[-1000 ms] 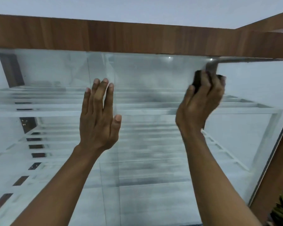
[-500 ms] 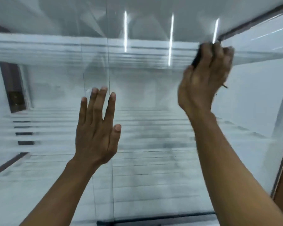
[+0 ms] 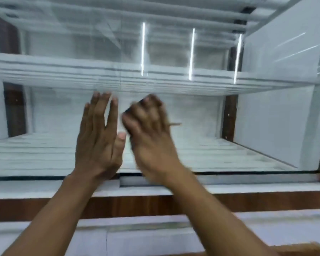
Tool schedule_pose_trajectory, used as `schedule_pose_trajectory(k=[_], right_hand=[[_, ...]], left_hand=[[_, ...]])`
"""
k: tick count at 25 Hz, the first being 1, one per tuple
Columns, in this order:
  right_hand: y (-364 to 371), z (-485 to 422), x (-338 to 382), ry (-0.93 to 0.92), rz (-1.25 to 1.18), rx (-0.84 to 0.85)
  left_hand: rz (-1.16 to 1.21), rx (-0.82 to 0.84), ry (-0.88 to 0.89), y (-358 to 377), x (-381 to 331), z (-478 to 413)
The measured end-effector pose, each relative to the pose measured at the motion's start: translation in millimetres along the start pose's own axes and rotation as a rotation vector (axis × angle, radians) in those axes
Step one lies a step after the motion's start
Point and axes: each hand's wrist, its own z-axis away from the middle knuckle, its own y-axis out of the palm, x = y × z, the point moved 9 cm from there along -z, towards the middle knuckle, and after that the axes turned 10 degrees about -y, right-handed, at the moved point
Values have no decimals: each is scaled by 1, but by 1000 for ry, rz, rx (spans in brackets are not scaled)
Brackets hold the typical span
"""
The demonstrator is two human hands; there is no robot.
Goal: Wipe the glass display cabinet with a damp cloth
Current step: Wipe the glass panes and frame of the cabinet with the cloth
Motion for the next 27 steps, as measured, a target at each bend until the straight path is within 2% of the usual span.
schedule_pose_trajectory(k=[1,2,6,7,10,11,12,15,16,17,18,19,20,21,22,24,25,26,27], right_hand=[[15,25,25,-57,-13,102],[17,53,22,-44,24,143],[-17,113,-46,389,82,79],[-8,102,-33,354,47,108],[25,82,51,-87,34,260],[20,89,42,-96,72,247],[5,100,10,0,94,186],[-57,151,-128,574,88,-87],[-70,153,-148,682,95,-165],[-70,139,-146,648,113,-198],[-54,115,-121,444,140,-148],[-31,96,-79,170,153,-24],[-17,88,-53,-29,156,71],[-16,85,-51,-113,175,87],[-26,83,-73,-43,190,47],[-64,82,-143,380,139,-147],[-71,76,-152,481,127,-185],[-66,62,-141,430,134,-155],[-52,40,-115,235,161,-79]], left_hand=[[-10,-2,-3,1,0,1],[-18,-3,-9,2,-1,2],[-27,-30,-11,4,-3,2],[-35,-39,-15,4,-2,2],[-51,-23,-44,7,-1,14],[-58,-10,-46,9,-2,20],[-66,1,-38,10,-4,26],[-100,14,17,13,-10,30],[-107,17,27,14,-12,28],[-121,24,30,15,-13,27],[-138,36,31,16,-14,28],[-159,49,39,18,-16,28],[-184,66,51,20,-18,29],[-215,86,65,22,-20,30],[-247,104,78,23,-21,31],[-299,117,84,24,-21,29],[-319,118,81,25,-23,26],[-326,128,72,27,-28,21],[-322,132,64,29,-34,5]])
